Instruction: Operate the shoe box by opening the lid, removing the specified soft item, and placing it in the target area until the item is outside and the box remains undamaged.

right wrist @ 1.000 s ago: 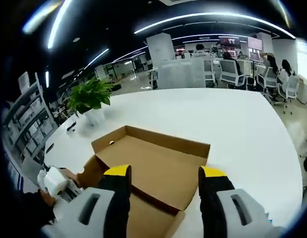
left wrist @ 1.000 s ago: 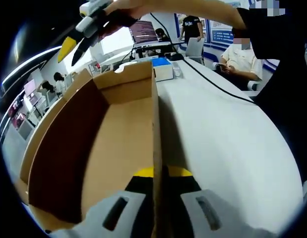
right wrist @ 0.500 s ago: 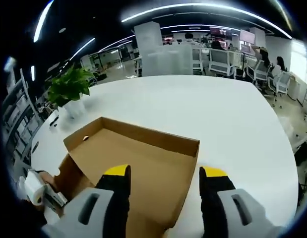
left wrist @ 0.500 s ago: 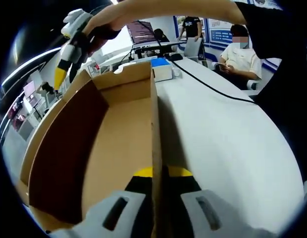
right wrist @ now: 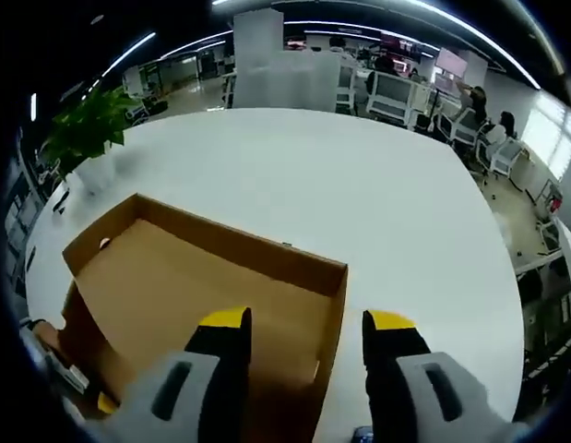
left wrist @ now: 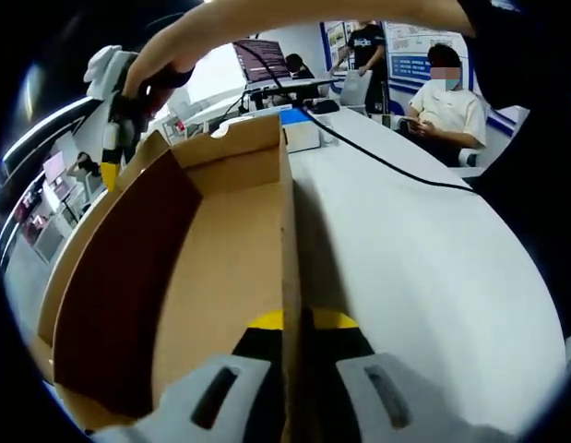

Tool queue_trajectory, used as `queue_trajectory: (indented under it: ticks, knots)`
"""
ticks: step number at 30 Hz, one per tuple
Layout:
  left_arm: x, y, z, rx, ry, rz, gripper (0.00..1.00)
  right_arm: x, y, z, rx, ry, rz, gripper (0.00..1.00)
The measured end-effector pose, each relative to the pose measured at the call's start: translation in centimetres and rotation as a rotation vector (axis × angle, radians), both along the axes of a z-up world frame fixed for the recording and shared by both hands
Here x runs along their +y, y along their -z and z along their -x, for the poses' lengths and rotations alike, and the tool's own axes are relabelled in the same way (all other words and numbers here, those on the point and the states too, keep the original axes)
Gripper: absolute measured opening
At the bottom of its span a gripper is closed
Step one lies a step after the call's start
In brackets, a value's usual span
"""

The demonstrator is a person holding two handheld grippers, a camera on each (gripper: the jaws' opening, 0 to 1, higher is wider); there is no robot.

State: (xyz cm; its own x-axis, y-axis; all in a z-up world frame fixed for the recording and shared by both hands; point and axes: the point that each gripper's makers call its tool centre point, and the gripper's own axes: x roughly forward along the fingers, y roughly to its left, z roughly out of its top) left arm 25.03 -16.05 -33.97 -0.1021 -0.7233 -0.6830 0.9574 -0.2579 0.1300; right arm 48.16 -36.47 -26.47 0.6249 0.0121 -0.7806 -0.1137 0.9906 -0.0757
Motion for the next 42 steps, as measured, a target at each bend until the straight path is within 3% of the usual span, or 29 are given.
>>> queue_trajectory:
  ticks: [5, 13, 16, 17, 18, 24, 42]
  knots:
    - [0.0, 0.0, -0.1, -0.002, 0.002, 0.0, 0.02, -0.7, 0.1, -0.4, 0.025, 0.003, 0.051, 0.29]
    - [0.0, 0.0, -0.2, -0.003, 0.004, 0.001, 0.02, -1.3, 0.9, -0.3, 0.048, 0.005, 0.067, 0.17]
    - [0.0, 0.0, -0.2, -0.005, 0.007, 0.003, 0.02, -2.7, 0.4, -0.6, 0.037, -0.019, 0.154, 0.04]
    - [0.0, 0.0, -0.2, -0.004, 0.007, 0.004, 0.02, -2.8, 0.4, -0.4, 0.033, 0.002, 0.141, 0.03]
    - [0.0, 0.0, -0.2, -0.003, 0.006, 0.004, 0.02, -2.2, 0.7, -0.5, 0.028, 0.035, 0.076, 0.03]
    - [0.0, -0.1, -0.2, -0.004, 0.007, 0.005, 0.02, -2.5, 0.5, -0.6, 0.027, 0.017, 0.111, 0.03]
    - [-0.1, 0.0, -0.1, -0.005, 0.008, 0.003, 0.02, -2.6, -0.9, -0.4, -0.023, 0.027, 0.118, 0.03]
